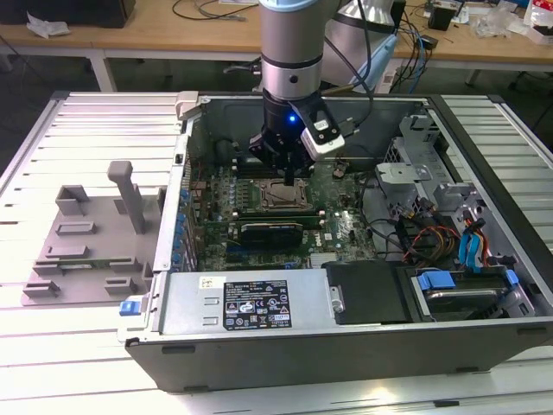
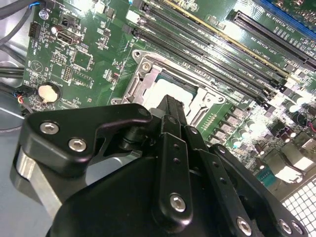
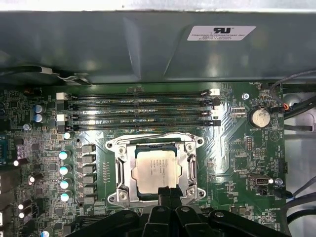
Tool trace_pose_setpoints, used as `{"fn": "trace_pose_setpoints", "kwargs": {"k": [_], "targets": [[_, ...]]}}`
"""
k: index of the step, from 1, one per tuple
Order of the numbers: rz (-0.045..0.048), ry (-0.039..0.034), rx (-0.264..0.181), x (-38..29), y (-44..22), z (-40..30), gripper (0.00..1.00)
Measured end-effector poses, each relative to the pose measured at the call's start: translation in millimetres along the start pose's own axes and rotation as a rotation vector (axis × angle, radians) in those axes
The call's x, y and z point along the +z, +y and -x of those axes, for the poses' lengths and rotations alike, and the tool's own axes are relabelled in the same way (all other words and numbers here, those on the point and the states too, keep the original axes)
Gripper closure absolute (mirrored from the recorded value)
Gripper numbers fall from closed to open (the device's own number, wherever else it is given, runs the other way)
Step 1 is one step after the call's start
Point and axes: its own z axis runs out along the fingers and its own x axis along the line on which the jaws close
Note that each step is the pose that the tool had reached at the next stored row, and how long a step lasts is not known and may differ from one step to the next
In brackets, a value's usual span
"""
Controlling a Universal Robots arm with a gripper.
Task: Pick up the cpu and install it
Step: 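Install the second cpu locking lever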
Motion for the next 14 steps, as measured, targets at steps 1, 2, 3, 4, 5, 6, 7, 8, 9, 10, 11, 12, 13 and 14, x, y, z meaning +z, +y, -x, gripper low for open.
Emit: {"fn": "trace_pose_setpoints", "kwargs": {"k": [1, 2, 3, 4, 5, 6, 7, 8, 9, 10, 11, 12, 13, 14], "targets": [[0.0000, 0.0000, 0.000, 0.0, 0.0, 0.0, 0.89], [0.0000, 0.0001, 0.000, -0.1, 0.0, 0.0, 0.89], [0.0002, 0.0000, 0.000, -0.5, 0.0, 0.1, 0.89], [0.0001, 0.0000, 0.000, -0.7, 0.0, 0.1, 0.89], [0.0000, 0.0000, 0.000, -0.8, 0.0, 0.1, 0.89], [0.0000, 0.0000, 0.000, -0.8, 0.0, 0.1, 0.89], [0.0000, 0.0000, 0.000, -0.8, 0.0, 0.1, 0.89], [0.0001, 0.0000, 0.000, -0.8, 0.0, 0.1, 0.89], [0.0000, 0.0000, 0.000, -0.8, 0.0, 0.1, 0.89], [-0.0001, 0.0001, 0.000, -0.9, 0.0, 0.1, 0.89], [-0.0001, 0.0001, 0.000, -1.0, 0.0, 0.1, 0.89], [0.0000, 0.0001, 0.000, -1.1, 0.0, 0.1, 0.89], [0.0000, 0.0000, 0.000, -1.2, 0.0, 0.1, 0.89], [-0.0001, 0.0001, 0.000, -1.2, 0.0, 0.1, 0.89]]}}
